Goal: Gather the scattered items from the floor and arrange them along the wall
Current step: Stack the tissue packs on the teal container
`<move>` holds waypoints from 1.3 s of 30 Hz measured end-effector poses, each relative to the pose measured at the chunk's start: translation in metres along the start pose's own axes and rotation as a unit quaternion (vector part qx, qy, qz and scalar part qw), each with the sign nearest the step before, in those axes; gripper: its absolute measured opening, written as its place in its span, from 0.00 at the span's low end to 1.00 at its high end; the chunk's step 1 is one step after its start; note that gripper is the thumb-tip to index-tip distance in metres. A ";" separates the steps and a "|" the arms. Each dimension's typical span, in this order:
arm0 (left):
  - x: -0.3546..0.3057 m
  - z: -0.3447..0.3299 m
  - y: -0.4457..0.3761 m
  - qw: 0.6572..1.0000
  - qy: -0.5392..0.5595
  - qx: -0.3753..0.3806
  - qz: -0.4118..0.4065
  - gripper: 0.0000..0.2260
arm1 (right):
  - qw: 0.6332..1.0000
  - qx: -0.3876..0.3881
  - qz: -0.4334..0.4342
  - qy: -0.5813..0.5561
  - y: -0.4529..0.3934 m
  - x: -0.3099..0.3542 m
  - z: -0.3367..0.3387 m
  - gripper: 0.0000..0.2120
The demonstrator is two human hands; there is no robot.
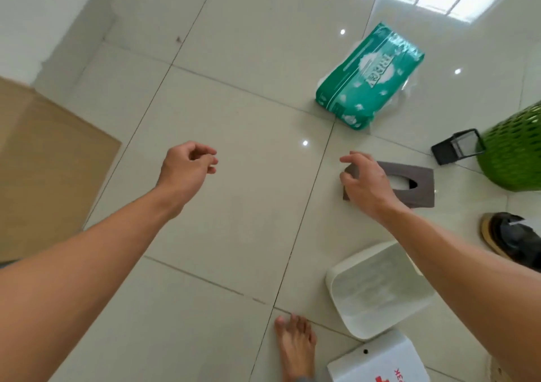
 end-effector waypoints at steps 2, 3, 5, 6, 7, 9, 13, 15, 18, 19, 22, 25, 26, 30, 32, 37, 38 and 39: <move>-0.031 -0.015 -0.011 1.000 -0.006 0.011 -0.001 0.06 | 1.000 0.007 -0.007 -0.007 -0.016 0.002 0.021 0.18; -0.046 -0.023 -0.017 1.000 -0.011 0.020 -0.001 0.06 | 1.000 0.011 -0.009 -0.012 -0.025 0.004 0.031 0.18; -0.073 -0.040 -0.032 0.999 -0.029 0.046 -0.001 0.06 | 1.000 0.014 -0.014 -0.018 -0.043 0.008 0.052 0.19; -0.085 -0.049 -0.041 0.998 -0.038 0.057 -0.002 0.06 | 1.000 0.012 -0.015 -0.021 -0.054 0.010 0.062 0.19; -0.098 -0.058 -0.052 0.997 -0.044 0.065 -0.004 0.06 | 0.999 0.008 -0.019 -0.029 -0.064 0.011 0.071 0.20; -0.121 -0.075 -0.076 0.996 -0.053 0.077 -0.013 0.06 | 0.998 0.000 -0.033 -0.058 -0.088 0.011 0.083 0.20; -0.141 -0.121 -0.130 0.990 -0.082 0.109 -0.019 0.06 | 0.986 0.003 -0.082 -0.142 -0.131 -0.009 0.073 0.21; -0.139 -0.147 -0.163 0.988 -0.093 0.126 -0.010 0.06 | 0.976 -0.006 -0.122 -0.180 -0.154 -0.027 0.059 0.22; -0.135 -0.189 -0.210 0.983 -0.102 0.150 0.002 0.06 | 0.940 -0.050 -0.237 -0.240 -0.192 -0.064 0.040 0.24; -0.134 -0.201 -0.222 0.982 -0.104 0.156 0.004 0.07 | 0.920 -0.059 -0.284 -0.262 -0.202 -0.076 0.032 0.25; -0.127 -0.236 -0.249 0.974 -0.130 0.188 0.010 0.07 | 0.837 -0.078 -0.410 -0.353 -0.226 -0.102 0.008 0.32; -0.124 -0.262 -0.275 0.967 -0.149 0.207 0.019 0.07 | 0.773 -0.130 -0.473 -0.402 -0.258 -0.108 0.002 0.38; -0.126 -0.270 -0.283 0.965 -0.154 0.211 0.017 0.07 | 0.765 -0.150 -0.480 -0.403 -0.272 -0.107 0.005 0.39; -0.134 -0.300 -0.312 0.957 -0.178 0.231 0.001 0.07 | 0.794 -0.160 -0.469 -0.352 -0.328 -0.108 0.009 0.43; -0.138 -0.312 -0.325 0.954 -0.184 0.235 -0.009 0.07 | 0.819 -0.131 -0.459 -0.318 -0.344 -0.117 0.002 0.43; -0.146 -0.326 -0.345 0.950 -0.190 0.248 -0.015 0.07 | 0.889 -0.068 -0.398 -0.215 -0.347 -0.136 -0.003 0.40; -0.147 -0.325 -0.348 0.951 -0.187 0.246 -0.013 0.07 | 0.904 -0.060 -0.384 -0.177 -0.347 -0.139 0.000 0.40; -0.148 -0.323 -0.351 0.954 -0.181 0.239 -0.010 0.07 | 0.920 -0.051 -0.366 -0.132 -0.348 -0.140 0.006 0.39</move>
Point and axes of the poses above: each hand's wrist, its own y-axis away from the middle knuckle, its own z-axis out of the back of the hand, x = y × z, the point moved 7 cm from there along -y, towards the middle knuckle, and after that the axes turned 5 degrees about y, right-handed, at the moved point
